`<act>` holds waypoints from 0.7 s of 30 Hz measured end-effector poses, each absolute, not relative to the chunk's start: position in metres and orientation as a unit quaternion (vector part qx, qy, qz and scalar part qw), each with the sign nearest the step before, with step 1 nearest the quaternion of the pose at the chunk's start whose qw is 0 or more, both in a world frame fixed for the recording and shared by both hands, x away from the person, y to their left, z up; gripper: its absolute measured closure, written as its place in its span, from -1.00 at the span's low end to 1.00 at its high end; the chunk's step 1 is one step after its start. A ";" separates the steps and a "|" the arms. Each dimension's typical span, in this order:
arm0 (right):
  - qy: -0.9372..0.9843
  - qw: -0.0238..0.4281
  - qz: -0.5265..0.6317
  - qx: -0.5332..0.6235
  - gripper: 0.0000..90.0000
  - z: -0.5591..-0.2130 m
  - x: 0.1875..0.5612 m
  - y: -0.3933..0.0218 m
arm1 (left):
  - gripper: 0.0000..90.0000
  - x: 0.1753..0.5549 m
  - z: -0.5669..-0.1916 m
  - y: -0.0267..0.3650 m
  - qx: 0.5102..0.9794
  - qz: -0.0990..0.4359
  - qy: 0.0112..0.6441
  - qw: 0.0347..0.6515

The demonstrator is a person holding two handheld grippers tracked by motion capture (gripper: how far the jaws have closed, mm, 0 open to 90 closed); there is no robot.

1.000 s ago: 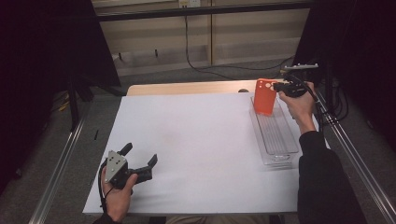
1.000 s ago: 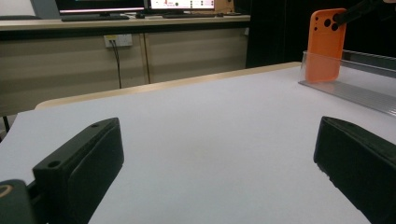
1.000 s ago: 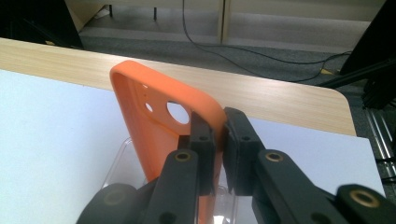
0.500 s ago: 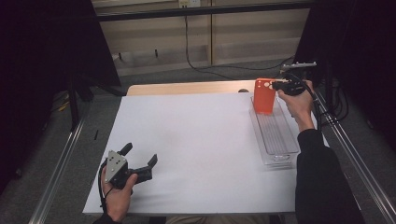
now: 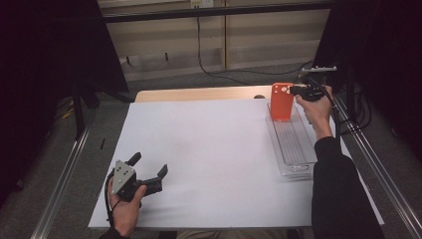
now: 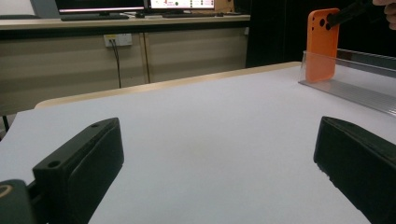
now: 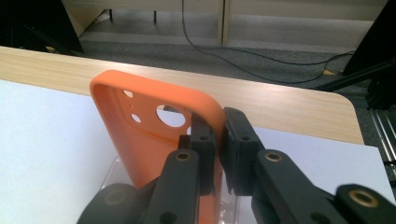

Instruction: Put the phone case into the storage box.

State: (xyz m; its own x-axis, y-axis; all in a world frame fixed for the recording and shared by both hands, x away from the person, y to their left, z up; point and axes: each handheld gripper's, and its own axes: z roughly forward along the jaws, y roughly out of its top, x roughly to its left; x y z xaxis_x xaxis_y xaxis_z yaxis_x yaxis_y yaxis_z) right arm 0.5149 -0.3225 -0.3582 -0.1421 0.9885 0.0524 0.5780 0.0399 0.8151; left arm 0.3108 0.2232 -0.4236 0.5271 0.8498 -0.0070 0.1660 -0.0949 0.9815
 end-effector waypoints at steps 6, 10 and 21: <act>0.663 0.283 0.361 0.591 0.85 -0.359 0.515 -0.322 | -0.97 0.311 -0.424 0.224 0.673 0.308 0.377 0.557; 0.662 0.285 0.361 0.592 0.84 -0.359 0.516 -0.322 | -0.97 0.311 -0.424 0.223 0.673 0.307 0.377 0.557; 0.657 0.289 0.363 0.594 0.79 -0.365 0.520 -0.323 | -0.97 0.311 -0.424 0.224 0.673 0.308 0.377 0.557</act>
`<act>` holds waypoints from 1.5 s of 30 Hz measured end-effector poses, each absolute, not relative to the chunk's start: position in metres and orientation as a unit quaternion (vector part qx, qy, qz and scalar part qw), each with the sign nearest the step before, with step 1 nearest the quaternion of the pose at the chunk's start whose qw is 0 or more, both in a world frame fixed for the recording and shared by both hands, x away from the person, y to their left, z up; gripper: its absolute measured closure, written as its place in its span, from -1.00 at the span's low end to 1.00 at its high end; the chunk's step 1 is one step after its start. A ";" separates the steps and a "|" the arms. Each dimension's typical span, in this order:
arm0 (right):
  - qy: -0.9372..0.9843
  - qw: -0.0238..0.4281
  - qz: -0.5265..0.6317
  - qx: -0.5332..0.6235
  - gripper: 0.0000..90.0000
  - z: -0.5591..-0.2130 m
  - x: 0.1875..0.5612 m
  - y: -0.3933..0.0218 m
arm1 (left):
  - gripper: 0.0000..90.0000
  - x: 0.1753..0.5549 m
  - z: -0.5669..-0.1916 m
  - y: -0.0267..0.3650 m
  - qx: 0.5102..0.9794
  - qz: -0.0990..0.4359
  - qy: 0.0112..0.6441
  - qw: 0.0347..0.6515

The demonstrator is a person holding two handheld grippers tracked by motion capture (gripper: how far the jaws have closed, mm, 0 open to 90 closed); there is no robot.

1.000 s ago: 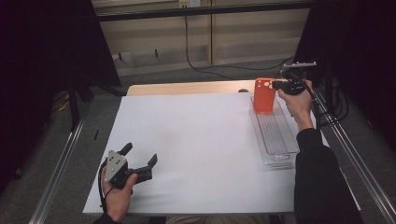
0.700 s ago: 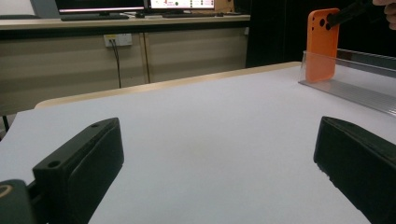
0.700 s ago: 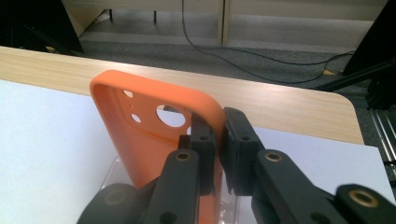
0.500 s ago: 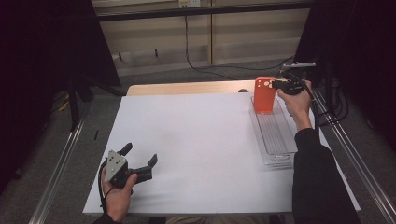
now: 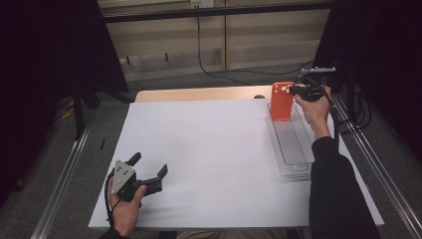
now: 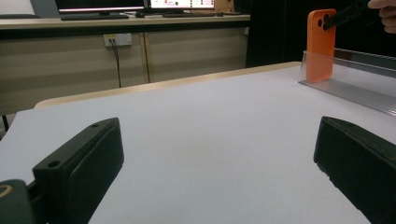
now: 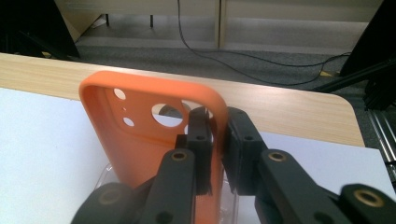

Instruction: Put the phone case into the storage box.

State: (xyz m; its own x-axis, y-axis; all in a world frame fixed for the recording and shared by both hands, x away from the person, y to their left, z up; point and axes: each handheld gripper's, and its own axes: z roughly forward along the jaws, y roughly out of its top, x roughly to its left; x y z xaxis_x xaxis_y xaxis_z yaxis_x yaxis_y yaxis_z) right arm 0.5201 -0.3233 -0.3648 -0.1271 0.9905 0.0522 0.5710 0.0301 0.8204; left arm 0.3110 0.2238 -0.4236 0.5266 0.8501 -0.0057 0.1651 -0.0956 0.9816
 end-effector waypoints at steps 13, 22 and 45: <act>0.647 0.282 0.373 0.602 0.78 -0.368 0.521 -0.327 | -0.97 0.311 -0.424 0.224 0.673 0.308 0.377 0.557; 0.643 0.277 0.378 0.606 0.78 -0.368 0.521 -0.329 | -0.97 0.311 -0.424 0.224 0.672 0.309 0.378 0.557; 0.634 0.275 0.385 0.612 0.60 -0.368 0.519 -0.333 | -0.97 0.311 -0.424 0.225 0.673 0.310 0.379 0.554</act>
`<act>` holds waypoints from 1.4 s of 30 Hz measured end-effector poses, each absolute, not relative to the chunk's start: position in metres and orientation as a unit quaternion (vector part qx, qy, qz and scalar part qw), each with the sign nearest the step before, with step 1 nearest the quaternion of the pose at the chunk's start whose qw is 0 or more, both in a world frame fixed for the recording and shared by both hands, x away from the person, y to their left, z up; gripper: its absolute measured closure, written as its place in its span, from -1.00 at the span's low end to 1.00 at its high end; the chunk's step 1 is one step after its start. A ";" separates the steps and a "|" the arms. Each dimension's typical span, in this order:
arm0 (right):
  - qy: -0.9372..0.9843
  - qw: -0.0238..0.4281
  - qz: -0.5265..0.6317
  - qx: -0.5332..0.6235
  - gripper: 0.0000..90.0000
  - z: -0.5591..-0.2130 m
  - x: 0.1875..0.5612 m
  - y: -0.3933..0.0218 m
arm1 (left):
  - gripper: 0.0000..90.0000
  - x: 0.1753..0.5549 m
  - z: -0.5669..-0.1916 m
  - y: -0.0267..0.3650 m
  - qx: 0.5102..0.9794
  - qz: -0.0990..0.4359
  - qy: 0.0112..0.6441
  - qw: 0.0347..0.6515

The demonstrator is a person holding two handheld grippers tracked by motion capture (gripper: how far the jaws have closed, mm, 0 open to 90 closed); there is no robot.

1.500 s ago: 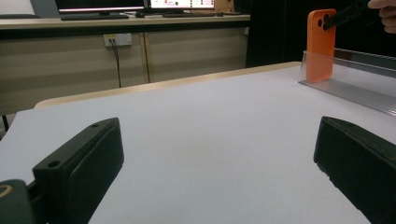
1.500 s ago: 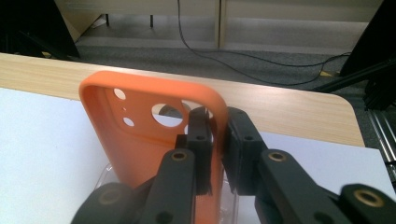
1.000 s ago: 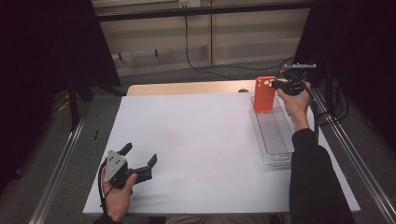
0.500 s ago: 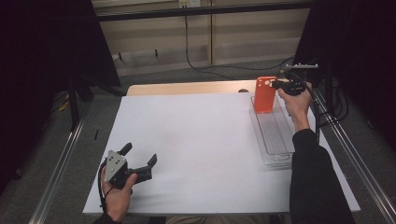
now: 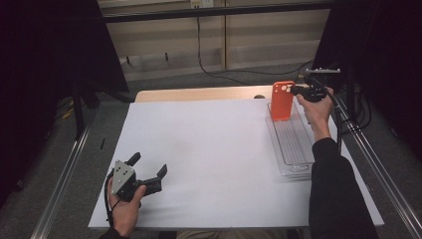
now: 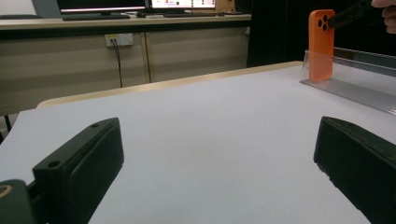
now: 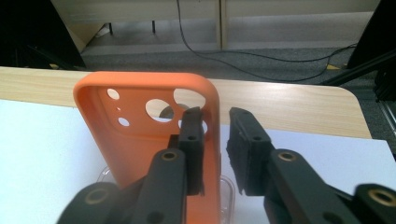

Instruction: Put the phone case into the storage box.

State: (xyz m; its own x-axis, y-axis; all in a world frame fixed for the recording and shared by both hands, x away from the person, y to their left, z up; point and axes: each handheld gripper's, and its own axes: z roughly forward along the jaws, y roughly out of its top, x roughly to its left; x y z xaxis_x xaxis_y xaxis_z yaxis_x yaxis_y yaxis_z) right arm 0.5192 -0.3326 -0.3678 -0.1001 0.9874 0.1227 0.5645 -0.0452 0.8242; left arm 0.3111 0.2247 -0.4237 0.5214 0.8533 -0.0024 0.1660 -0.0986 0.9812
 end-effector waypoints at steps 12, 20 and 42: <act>0.634 0.270 0.387 0.613 -0.05 -0.368 0.516 -0.333 | -0.97 0.311 -0.423 0.225 0.672 0.308 0.380 0.557; 0.629 0.288 0.392 0.606 -0.43 -0.366 0.511 -0.332 | -0.97 0.311 -0.423 0.224 0.672 0.307 0.380 0.557; 0.617 0.318 0.424 0.581 -0.65 -0.371 0.490 -0.321 | -0.97 0.317 -0.422 0.223 0.667 0.310 0.385 0.557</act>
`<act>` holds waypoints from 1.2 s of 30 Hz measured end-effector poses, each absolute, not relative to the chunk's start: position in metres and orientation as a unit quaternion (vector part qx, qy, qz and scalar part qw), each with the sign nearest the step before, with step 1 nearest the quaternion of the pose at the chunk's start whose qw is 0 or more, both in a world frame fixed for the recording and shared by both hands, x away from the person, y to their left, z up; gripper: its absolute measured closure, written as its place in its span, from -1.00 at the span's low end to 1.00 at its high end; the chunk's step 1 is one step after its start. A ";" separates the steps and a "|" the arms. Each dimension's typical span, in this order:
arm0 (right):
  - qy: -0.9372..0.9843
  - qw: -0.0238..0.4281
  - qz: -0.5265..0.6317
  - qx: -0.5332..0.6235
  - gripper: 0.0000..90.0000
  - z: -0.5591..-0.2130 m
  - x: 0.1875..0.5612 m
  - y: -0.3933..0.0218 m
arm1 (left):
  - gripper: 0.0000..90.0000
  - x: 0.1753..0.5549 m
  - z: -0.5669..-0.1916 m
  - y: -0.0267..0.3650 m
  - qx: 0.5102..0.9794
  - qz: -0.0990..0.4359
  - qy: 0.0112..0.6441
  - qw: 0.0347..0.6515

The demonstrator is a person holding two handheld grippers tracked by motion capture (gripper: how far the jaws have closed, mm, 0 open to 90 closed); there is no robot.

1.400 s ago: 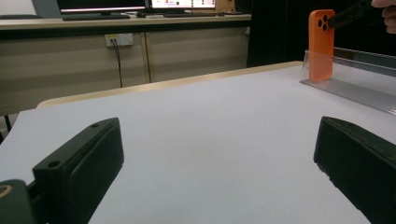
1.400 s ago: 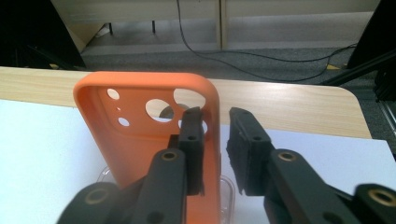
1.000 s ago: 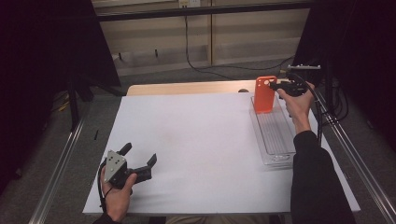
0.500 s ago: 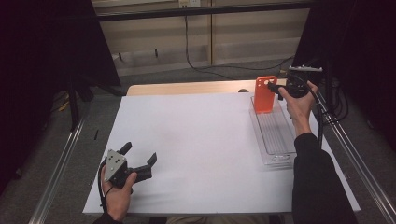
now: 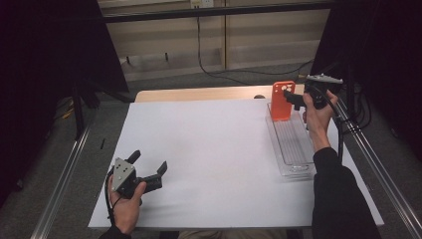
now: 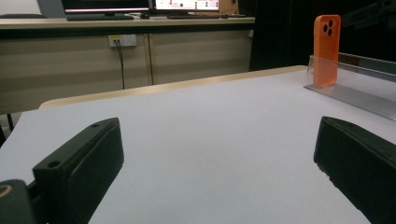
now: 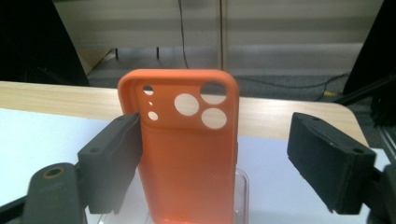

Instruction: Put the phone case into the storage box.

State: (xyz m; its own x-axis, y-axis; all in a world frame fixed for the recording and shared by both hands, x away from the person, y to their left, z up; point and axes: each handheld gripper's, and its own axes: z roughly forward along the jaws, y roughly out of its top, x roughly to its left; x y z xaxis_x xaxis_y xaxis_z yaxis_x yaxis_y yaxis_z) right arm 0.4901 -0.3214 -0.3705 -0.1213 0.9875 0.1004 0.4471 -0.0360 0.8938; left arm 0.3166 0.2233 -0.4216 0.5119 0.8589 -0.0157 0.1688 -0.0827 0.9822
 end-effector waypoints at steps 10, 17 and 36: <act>0.626 0.342 0.435 0.550 -0.82 -0.374 0.478 -0.316 | -0.97 0.314 -0.421 0.226 0.666 0.311 0.383 0.560; 0.619 0.352 0.448 0.541 -0.83 -0.378 0.466 -0.315 | -0.97 0.314 -0.420 0.228 0.662 0.311 0.383 0.564; 0.586 0.390 0.479 0.525 -0.84 -0.386 0.436 -0.313 | -0.97 0.313 -0.419 0.228 0.663 0.311 0.381 0.563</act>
